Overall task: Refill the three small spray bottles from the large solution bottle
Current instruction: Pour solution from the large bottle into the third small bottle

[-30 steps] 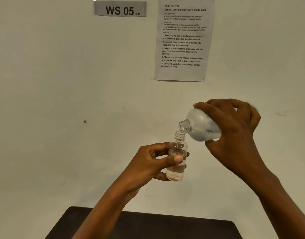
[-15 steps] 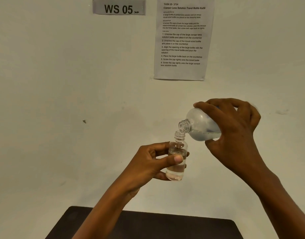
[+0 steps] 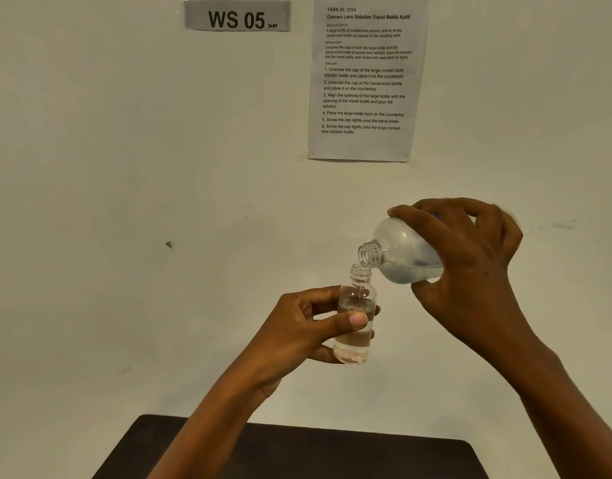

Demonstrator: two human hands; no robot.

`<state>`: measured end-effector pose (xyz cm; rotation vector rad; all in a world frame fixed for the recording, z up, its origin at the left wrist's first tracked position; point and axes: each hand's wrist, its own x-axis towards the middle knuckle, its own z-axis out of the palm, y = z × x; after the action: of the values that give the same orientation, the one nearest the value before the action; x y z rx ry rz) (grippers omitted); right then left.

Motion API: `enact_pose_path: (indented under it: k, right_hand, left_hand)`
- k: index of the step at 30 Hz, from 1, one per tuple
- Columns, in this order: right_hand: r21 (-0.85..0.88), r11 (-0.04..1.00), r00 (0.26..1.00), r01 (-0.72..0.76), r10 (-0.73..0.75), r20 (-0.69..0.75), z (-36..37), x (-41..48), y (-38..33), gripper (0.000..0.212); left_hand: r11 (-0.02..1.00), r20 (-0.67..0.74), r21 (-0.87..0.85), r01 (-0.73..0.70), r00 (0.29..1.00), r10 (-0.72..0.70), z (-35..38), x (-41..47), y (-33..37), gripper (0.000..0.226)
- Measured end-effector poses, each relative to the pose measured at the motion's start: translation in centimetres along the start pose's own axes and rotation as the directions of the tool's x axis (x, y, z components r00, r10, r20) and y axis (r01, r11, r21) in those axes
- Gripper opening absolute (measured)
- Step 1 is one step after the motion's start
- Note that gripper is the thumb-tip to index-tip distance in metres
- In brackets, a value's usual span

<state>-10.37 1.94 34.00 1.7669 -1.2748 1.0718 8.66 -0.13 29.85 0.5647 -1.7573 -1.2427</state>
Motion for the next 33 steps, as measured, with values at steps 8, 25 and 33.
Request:
enact_pose_path:
  k: [8,25,33]
  right_hand:
    - [0.003,1.000,1.000,-0.001,0.000,0.013,0.05,0.04,-0.13,0.084]
    - [0.000,1.000,1.000,-0.001,0.001,0.010,0.16,0.15,-0.15,0.082]
    - [-0.011,1.000,1.000,0.001,-0.001,0.008,0.13,0.09,-0.14,0.081]
  left_hand:
    - [1.000,-0.007,-0.007,0.001,1.000,-0.001,-0.07,-0.07,-0.05,0.032]
    - [1.000,-0.004,-0.002,0.002,1.000,-0.002,-0.17,-0.07,0.02,0.032]
    - [1.000,-0.002,0.003,0.007,1.000,-0.007,-0.15,-0.10,-0.01,0.031]
